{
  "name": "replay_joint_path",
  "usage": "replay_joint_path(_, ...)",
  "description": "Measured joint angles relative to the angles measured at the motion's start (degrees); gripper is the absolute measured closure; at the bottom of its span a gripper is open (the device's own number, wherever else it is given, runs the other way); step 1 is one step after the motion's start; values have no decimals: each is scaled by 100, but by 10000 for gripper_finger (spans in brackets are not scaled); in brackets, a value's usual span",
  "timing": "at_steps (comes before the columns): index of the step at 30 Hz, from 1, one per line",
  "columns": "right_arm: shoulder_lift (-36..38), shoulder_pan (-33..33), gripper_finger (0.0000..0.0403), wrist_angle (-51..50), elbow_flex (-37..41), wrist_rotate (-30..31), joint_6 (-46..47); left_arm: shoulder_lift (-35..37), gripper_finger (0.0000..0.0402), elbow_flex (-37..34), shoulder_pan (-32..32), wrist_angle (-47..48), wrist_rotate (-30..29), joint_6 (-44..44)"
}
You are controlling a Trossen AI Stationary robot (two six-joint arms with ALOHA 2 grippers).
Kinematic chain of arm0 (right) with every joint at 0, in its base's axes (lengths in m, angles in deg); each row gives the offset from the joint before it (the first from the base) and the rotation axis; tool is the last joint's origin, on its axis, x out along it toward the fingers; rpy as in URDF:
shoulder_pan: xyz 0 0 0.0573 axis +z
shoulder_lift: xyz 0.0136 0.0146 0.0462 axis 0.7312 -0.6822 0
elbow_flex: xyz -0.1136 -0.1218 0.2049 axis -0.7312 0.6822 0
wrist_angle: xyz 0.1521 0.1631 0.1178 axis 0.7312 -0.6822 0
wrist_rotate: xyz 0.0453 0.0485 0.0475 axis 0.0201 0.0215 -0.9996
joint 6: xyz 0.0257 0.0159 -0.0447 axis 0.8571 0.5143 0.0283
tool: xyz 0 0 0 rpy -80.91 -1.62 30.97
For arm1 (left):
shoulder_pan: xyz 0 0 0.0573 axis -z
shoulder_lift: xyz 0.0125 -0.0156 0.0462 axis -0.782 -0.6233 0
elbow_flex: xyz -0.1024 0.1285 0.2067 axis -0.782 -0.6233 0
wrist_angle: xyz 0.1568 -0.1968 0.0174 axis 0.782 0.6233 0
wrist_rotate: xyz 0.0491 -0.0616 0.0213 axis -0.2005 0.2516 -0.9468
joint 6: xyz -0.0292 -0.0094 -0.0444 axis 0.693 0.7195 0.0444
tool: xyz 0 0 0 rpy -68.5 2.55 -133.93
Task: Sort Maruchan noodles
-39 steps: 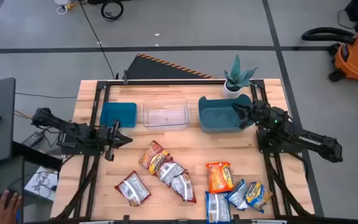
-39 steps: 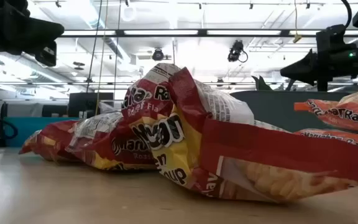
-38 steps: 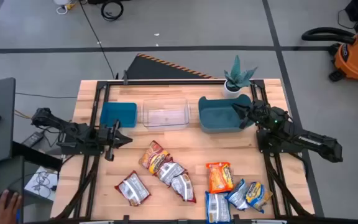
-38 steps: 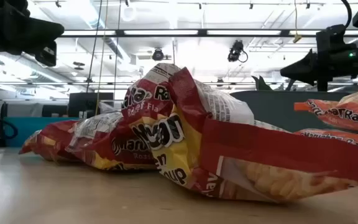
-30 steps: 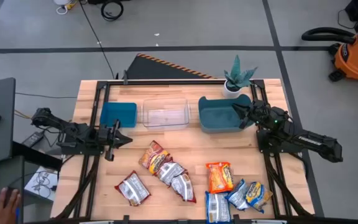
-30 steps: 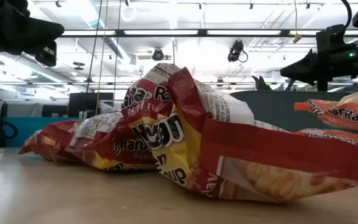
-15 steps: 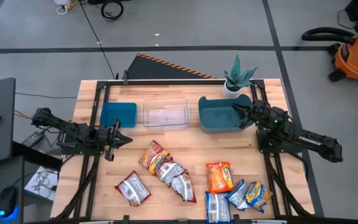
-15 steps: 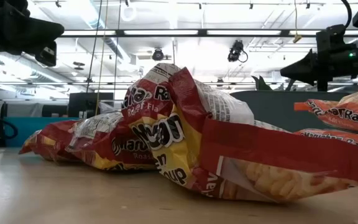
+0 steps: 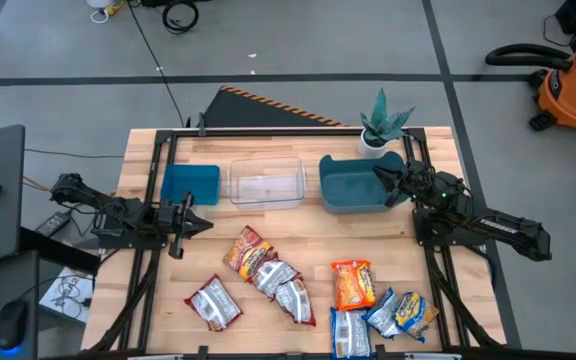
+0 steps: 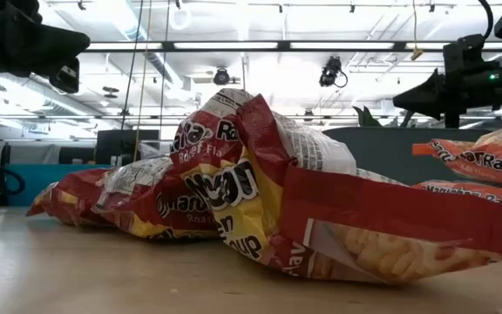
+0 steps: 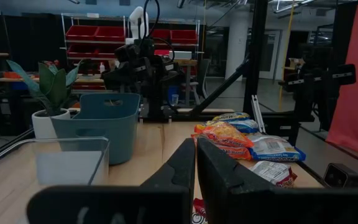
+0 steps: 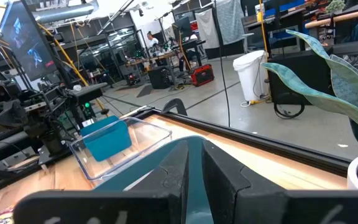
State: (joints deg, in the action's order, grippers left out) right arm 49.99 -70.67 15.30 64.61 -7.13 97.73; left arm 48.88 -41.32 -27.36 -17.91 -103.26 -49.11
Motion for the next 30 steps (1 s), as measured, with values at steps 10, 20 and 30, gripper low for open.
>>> replay_joint_path(10,1,0,353,1,-1,-1,0,0,379,-2,-1,-144,1,165)
replay_joint_path(20,2,-2,353,50,1,0,16,2,379,0,-10,-360,-80,2346)
replay_joint_path(30,2,0,353,1584,-8,-613,-38,2,379,0,-10,-509,-110,2422)
